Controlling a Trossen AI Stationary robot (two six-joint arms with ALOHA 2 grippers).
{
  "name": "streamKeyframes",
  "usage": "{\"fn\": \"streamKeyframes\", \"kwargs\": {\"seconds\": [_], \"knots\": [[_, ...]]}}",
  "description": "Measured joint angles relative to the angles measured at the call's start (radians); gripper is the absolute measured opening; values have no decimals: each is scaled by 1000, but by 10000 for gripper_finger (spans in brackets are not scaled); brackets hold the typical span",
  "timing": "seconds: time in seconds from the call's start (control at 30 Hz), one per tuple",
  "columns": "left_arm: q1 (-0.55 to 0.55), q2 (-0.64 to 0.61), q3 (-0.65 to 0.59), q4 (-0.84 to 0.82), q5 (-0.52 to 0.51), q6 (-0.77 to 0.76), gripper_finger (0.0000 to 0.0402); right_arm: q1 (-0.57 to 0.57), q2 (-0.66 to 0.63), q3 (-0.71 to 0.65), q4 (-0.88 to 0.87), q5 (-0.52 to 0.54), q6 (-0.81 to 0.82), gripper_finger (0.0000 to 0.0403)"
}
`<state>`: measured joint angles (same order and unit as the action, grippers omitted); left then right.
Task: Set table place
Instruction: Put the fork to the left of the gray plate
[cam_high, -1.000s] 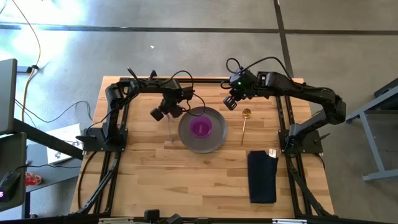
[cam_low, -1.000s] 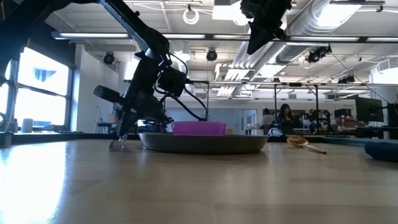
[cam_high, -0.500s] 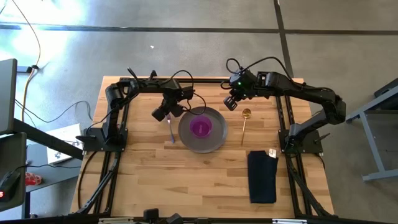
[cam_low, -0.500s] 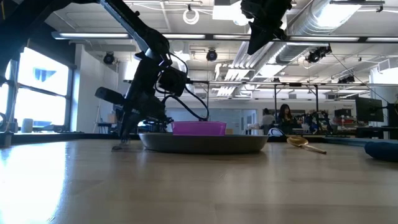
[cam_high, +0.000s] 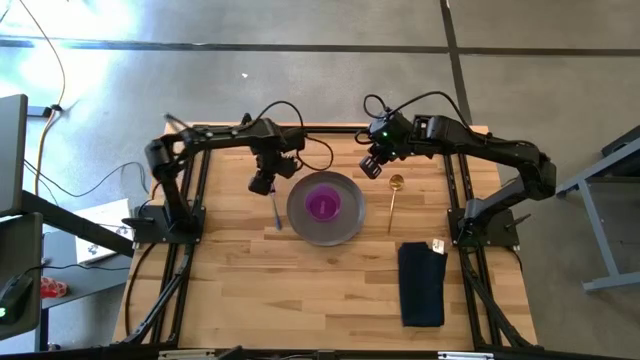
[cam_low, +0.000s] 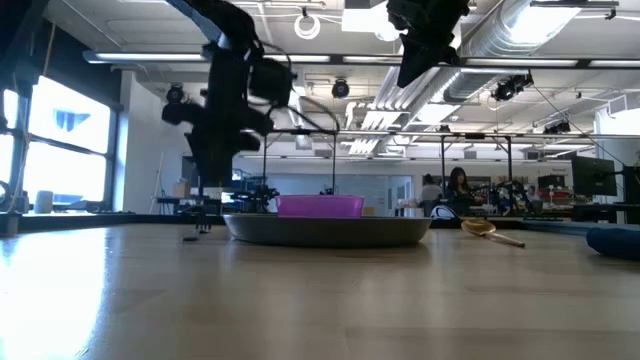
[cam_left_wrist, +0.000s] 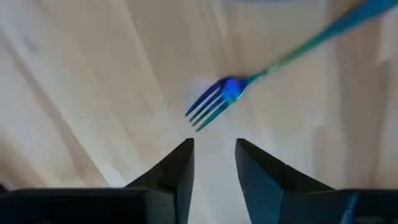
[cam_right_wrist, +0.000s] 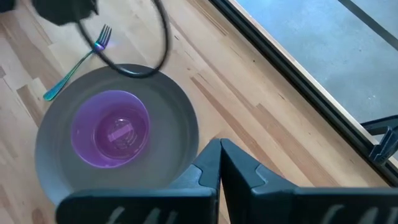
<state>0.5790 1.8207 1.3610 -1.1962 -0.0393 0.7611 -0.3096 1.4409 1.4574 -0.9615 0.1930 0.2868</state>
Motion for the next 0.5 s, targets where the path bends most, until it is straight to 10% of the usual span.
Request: {"fn": "streamKeyframes", "kwargs": {"seconds": [0.2, 0.5], "knots": [[-109, -135, -57, 37, 56, -183, 15, 0, 0, 0, 0, 0, -26, 0], [-304, -226, -356, 419, 247, -499, 4, 0, 0, 0, 0, 1, -91, 0]]}}
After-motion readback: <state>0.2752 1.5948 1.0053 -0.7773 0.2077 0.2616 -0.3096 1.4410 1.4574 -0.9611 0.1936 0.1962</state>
